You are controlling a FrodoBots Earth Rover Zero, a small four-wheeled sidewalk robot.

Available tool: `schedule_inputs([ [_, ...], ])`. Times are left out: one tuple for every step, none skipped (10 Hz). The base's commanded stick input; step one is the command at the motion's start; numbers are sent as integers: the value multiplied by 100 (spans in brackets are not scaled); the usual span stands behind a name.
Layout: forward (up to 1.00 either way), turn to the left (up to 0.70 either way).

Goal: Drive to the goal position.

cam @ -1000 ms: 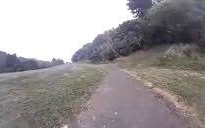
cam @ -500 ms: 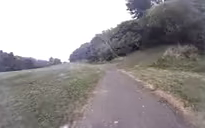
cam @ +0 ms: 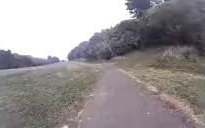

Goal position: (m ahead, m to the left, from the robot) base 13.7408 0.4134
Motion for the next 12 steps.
schedule_inputs([
  [45, -27],
  [45, -27],
  [45, -27],
  [45, -27],
  [45, -27],
  [45, -27],
  [45, -25],
  [45, -18],
  [45, -10],
  [45, -10],
  [45, -9],
  [45, -8],
])
